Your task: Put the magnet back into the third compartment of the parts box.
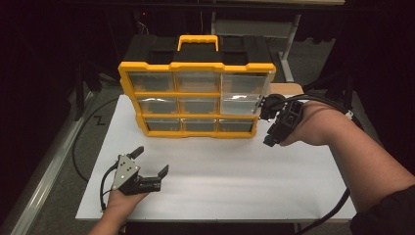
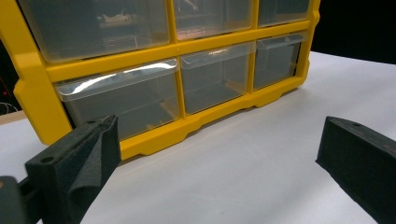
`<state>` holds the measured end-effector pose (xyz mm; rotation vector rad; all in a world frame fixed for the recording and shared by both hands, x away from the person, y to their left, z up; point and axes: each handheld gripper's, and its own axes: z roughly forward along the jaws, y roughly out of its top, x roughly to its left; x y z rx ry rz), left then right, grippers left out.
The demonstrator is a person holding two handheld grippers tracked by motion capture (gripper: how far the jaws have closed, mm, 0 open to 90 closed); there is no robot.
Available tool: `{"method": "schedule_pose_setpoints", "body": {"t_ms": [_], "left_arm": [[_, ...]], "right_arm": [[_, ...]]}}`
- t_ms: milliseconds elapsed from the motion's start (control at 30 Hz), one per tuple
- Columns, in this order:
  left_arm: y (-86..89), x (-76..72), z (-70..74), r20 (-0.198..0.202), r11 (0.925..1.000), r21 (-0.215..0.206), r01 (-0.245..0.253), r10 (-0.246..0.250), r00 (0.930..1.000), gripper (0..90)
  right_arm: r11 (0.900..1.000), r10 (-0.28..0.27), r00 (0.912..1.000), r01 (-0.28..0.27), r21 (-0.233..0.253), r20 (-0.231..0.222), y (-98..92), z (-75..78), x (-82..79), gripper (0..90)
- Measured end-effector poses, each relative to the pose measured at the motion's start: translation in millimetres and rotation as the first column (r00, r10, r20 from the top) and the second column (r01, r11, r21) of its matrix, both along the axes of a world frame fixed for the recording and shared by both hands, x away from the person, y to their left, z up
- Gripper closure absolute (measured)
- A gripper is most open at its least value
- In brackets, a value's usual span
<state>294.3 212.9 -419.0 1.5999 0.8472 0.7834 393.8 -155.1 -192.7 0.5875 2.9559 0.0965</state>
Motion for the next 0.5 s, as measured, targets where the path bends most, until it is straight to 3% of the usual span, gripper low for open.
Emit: {"method": "schedule_pose_setpoints", "body": {"t_ms": [200,500], "left_arm": [[0.3,0.0,-0.1,-0.002,1.0000,-0.001,0.000,0.000,1.0000,0.3],[0.7,0.0,-0.1,-0.003,1.0000,-0.003,0.001,-0.001,1.0000,0.3]], "right_arm": [[1.000,0.024,0.9995,-0.023,-0.018,0.021,3.3,5.9,0.0,65.0],[1.000,0.016,0.9995,-0.016,-0.008,0.026,4.7,17.7,1.8,65.0]]}}
